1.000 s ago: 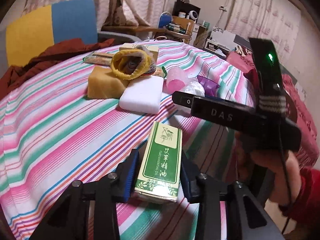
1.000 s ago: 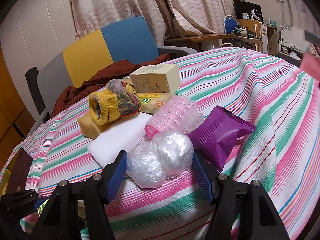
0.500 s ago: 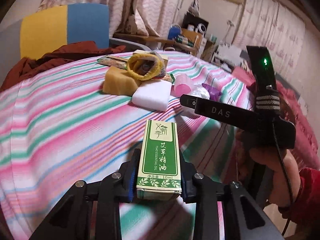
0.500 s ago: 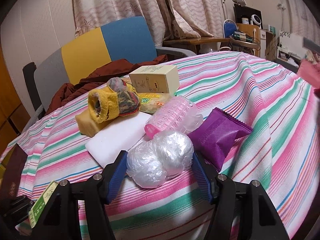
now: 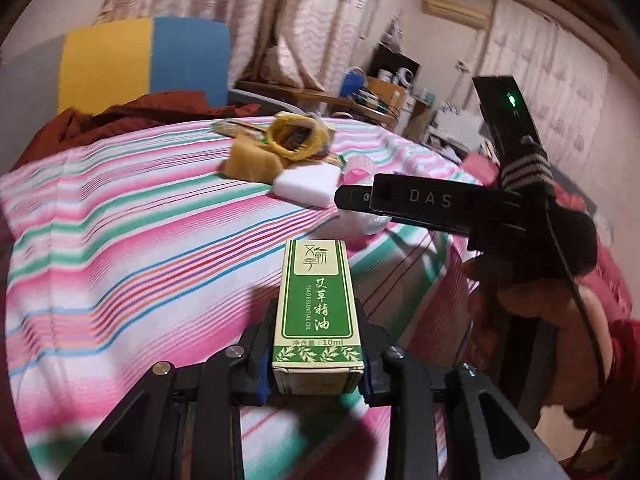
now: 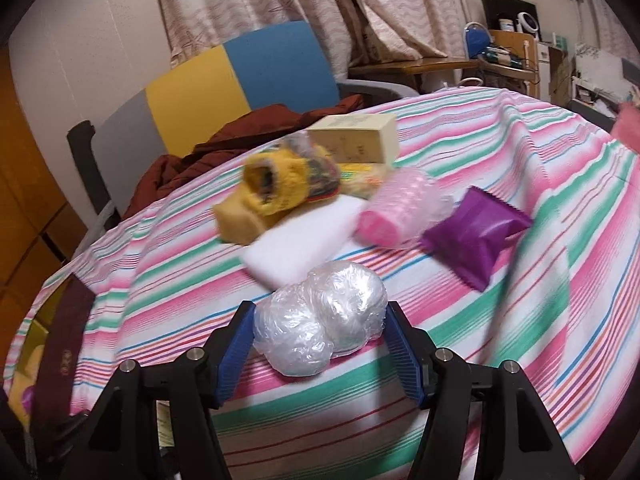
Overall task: Organize objects
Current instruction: 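Carry the green box and plastic bundle toward the gold tray with both tools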
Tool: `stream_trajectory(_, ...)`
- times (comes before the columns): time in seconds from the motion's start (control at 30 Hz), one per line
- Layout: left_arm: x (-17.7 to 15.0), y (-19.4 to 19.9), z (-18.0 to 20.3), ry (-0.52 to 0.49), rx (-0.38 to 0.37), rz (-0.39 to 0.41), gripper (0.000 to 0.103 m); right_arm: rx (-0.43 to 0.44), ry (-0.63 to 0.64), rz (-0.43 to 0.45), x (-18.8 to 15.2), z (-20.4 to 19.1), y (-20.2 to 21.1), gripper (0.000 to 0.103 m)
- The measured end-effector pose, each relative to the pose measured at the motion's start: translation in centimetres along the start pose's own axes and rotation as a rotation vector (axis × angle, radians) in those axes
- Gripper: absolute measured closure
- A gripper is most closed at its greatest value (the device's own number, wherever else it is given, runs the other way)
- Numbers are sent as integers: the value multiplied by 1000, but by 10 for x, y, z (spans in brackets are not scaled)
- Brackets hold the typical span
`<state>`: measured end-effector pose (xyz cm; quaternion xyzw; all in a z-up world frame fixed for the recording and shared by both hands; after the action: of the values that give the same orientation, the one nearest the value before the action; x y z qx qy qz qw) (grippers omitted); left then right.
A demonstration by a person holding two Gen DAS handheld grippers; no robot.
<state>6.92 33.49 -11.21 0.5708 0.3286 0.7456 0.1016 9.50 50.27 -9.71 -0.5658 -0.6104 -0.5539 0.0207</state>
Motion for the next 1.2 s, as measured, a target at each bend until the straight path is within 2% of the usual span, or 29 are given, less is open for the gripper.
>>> stream_trajectory(0.23, -6, 44, 9, 9, -18, 67, 72, 59, -2, -32, -12, -29, 1, 39)
stream_trajectory(0.47, -14, 84, -6, 99, -10, 111, 72, 100, 15, -65, -28, -54, 1, 39)
stream_trajectory(0.73, -20, 128, -31, 142, 64, 164, 72, 213, 97, -83, -48, -108, 20, 39)
stream_trajectory(0.93, -35, 163, -72, 238, 143, 181, 72, 297, 164, -78, -62, -151, 40, 39)
stream_trajectory(1.2, -70, 191, -135, 353, 257, 97, 72, 439, 245, -105, -87, -210, 67, 38)
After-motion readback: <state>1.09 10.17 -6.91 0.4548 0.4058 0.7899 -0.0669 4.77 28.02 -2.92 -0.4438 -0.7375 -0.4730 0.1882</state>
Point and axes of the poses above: each gripper's, at about its wrist camera, not at the fingertips, and y roughly against the way its jaws point, z to its right, x to its top, the point moved 6 cm from there along -y, roughly the way its jaws point, and after that the axes turned 9 degrees about -y, right-handed, at the moved point
